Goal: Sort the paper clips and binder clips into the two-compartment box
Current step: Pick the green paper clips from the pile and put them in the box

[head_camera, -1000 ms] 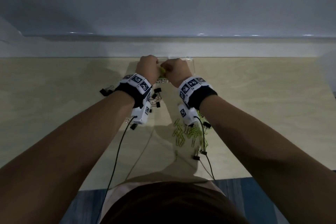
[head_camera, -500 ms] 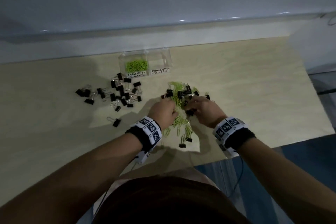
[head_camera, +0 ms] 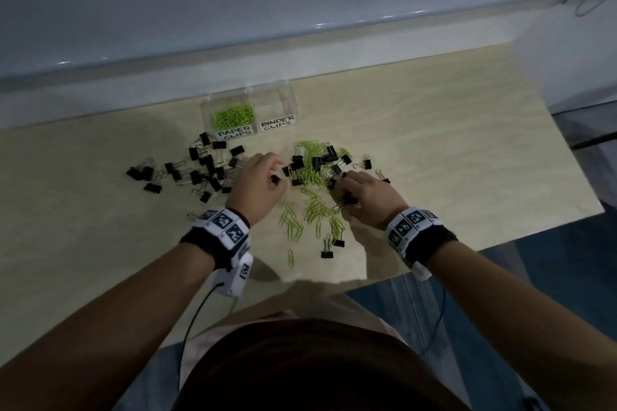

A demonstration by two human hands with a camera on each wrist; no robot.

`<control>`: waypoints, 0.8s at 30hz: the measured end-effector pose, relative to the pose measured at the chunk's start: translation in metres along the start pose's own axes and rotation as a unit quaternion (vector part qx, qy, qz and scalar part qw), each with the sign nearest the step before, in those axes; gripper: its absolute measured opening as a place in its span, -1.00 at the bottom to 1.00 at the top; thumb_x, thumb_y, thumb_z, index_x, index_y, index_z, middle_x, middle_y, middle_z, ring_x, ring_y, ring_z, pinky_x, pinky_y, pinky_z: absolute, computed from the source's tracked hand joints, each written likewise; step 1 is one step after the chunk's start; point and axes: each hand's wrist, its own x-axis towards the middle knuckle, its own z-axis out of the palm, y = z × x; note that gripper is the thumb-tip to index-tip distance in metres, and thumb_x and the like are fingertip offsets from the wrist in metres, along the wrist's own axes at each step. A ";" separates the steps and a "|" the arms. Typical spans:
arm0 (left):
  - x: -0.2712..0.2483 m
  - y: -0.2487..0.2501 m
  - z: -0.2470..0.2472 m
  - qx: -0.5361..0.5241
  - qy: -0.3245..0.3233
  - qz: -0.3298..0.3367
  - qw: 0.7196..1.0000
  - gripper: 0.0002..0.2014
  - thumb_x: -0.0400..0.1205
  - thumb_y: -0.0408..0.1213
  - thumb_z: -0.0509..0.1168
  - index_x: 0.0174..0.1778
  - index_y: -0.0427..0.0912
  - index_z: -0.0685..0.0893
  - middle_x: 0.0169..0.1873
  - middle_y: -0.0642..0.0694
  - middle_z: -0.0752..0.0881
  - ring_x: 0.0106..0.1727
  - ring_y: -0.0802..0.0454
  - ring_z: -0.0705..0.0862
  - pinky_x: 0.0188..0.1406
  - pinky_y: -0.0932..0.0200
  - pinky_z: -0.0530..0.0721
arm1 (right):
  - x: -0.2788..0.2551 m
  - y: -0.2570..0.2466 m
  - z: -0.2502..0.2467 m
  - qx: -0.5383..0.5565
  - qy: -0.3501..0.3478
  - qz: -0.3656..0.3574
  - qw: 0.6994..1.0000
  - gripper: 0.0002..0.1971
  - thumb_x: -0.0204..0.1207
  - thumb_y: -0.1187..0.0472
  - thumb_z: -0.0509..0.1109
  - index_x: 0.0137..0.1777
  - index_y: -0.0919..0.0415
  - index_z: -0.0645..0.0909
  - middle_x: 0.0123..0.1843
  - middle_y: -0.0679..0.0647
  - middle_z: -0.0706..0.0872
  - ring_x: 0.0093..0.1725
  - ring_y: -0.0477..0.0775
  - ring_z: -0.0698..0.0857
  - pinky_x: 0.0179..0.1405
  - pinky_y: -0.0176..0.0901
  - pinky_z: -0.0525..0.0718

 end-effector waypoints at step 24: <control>0.015 0.011 0.006 0.119 -0.132 0.169 0.969 -0.74 0.60 -0.38 0.25 0.19 -0.13 0.62 0.10 -0.05 0.54 0.06 0.10 0.45 0.18 0.04 0.60 | -0.012 -0.010 -0.012 0.090 0.056 0.103 0.989 -0.97 0.48 0.27 0.42 -0.12 0.17 0.69 -0.16 -0.06 0.62 -0.23 -0.10 0.60 -0.14 -0.22 0.70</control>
